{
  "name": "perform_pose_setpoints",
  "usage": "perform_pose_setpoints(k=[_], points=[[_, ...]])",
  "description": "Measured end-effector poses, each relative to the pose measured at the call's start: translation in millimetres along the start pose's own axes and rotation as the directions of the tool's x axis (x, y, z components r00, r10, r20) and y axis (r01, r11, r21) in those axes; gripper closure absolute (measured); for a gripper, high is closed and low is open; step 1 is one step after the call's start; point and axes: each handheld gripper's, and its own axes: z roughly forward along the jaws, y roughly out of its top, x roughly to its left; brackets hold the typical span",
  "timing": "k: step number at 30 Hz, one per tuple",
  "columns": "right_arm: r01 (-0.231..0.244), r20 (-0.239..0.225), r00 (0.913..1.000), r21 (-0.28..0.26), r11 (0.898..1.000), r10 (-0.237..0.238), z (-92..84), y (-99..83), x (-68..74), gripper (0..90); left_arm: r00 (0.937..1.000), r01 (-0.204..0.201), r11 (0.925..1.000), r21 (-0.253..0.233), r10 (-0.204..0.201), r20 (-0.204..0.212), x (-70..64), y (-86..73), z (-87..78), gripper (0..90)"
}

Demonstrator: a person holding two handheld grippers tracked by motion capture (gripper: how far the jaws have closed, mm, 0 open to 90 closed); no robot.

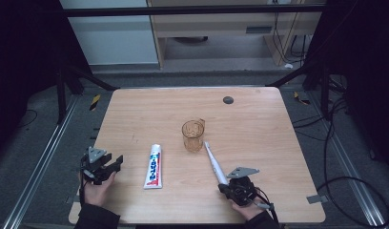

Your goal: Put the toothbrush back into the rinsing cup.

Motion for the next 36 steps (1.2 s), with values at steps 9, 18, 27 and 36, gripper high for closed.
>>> perform_pose_setpoints(k=[9, 18, 27, 36], points=[[-0.018, 0.016, 0.9997, -0.002, 1.0, 0.018, -4.8, -1.9, -6.5, 90.0, 1.0, 0.0, 1.0, 0.001, 0.0, 0.0, -0.1, -0.1, 0.2, 50.8], [-0.027, 0.036, 0.999, -0.006, 1.0, 0.027, -7.9, -3.1, -12.8, 90.0, 1.0, -0.001, 1.0, 0.001, 0.001, -0.001, 0.0, 0.0, 0.2, 50.8], [-0.05, 0.055, 0.9973, -0.004, 0.999, 0.05, -10.1, -4.8, -20.2, 90.0, 1.0, -0.001, 1.0, 0.0, 0.001, 0.0, -0.1, 0.0, 0.2, 50.8], [-0.064, 0.08, 0.9946, -0.016, 0.998, 0.065, -16.3, -7.5, -29.6, 90.0, 1.0, -0.001, 1.0, -0.001, 0.001, -0.001, -0.1, 0.0, 0.1, 50.8]])
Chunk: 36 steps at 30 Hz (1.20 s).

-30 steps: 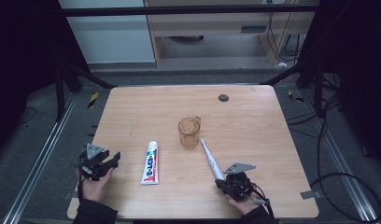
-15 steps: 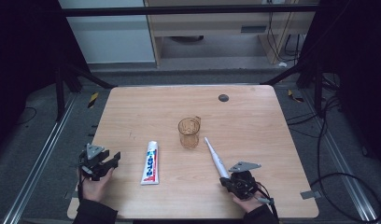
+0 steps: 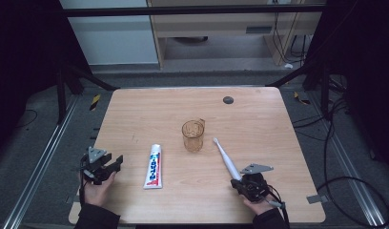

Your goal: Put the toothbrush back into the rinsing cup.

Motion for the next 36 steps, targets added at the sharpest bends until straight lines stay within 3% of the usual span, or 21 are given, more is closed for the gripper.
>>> perform_pose_setpoints(k=[21, 29, 36], points=[[-0.01, 0.007, 0.9999, -0.006, 1.0, 0.01, -4.3, -1.3, -6.1, 90.0, 1.0, -0.001, 1.0, 0.003, 0.001, 0.001, -0.1, 0.0, 0.3, 50.7], [-0.009, 0.031, 0.9994, -0.085, 0.996, 0.012, -22.0, 18.0, -9.4, 87.0, 1.0, -0.009, 0.9999, 0.007, 0.009, 0.004, 0.0, -0.2, 1.4, 50.3], [0.003, 0.089, 0.996, -0.128, 0.992, 0.009, -36.2, 43.8, -17.2, 79.8, 0.9997, -0.024, 0.9996, 0.015, 0.024, 0.005, -0.8, -0.1, 2.5, 49.0]])
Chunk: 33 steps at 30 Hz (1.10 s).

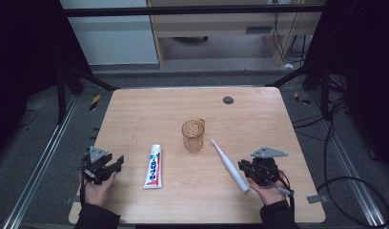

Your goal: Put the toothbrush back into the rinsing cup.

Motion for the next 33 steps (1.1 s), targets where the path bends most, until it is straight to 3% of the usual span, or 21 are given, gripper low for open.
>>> perform_pose_setpoints(k=[13, 25, 33], points=[[0.03, 0.008, 0.9995, 0.025, 0.999, -0.03, 13.7, 49.6, -1.1, 67.2, 0.9998, -0.021, 0.9998, 0.005, 0.021, 0.004, -1.7, 0.0, 1.8, 46.5], [0.055, 0.004, 0.9984, 0.061, 0.997, -0.056, 36.6, 75.0, 6.6, 63.4, 0.9995, -0.03, 0.9995, 0.014, 0.03, 0.006, -1.9, -0.3, 3.3, 45.0], [0.065, -0.009, 0.9979, 0.103, 0.993, -0.065, 52.9, 82.7, 10.1, 63.1, 0.9992, -0.04, 0.999, 0.019, 0.04, 0.006, -3.4, -0.3, 4.2, 44.1]])
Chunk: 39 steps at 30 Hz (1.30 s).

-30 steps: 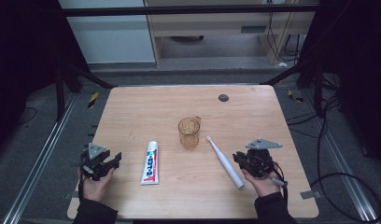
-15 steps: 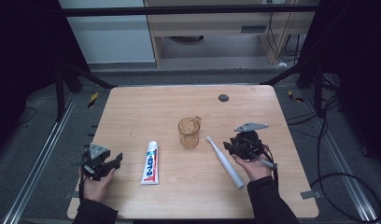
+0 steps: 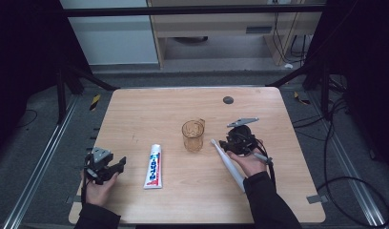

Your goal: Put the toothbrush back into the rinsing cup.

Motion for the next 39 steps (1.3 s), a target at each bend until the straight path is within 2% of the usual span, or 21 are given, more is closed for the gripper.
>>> perform_pose_setpoints(k=[7, 15, 25, 28, 39], points=[[-0.006, -0.003, 1.0, 0.047, 0.999, 0.006, 10.0, -0.3, -1.2, 63.1, 1.0, -0.001, 1.0, 0.003, 0.001, 0.001, 0.2, -0.1, 0.7, 43.9], [-0.009, -0.004, 0.9999, 0.117, 0.993, 0.01, 23.9, -9.6, -6.3, 63.1, 1.0, -0.006, 1.0, 0.004, 0.006, 0.0, 0.0, 0.1, 0.9, 43.5], [-0.012, -0.006, 0.9999, 0.165, 0.986, 0.013, 34.2, -18.5, -8.9, 62.6, 0.9999, -0.013, 0.9999, 0.006, 0.013, -0.002, -0.4, 0.4, 1.3, 43.3], [-0.019, -0.007, 0.9998, 0.183, 0.983, 0.02, 37.3, -20.9, -11.7, 61.5, 0.9999, -0.012, 0.9999, 0.008, 0.012, -0.001, -0.3, 0.4, 1.8, 43.3], [0.008, -0.014, 0.9999, 0.249, 0.968, -0.005, 45.7, -26.5, -12.1, 58.2, 0.9999, -0.015, 0.9998, 0.009, 0.015, -0.002, -0.4, 0.4, 2.0, 43.3]])
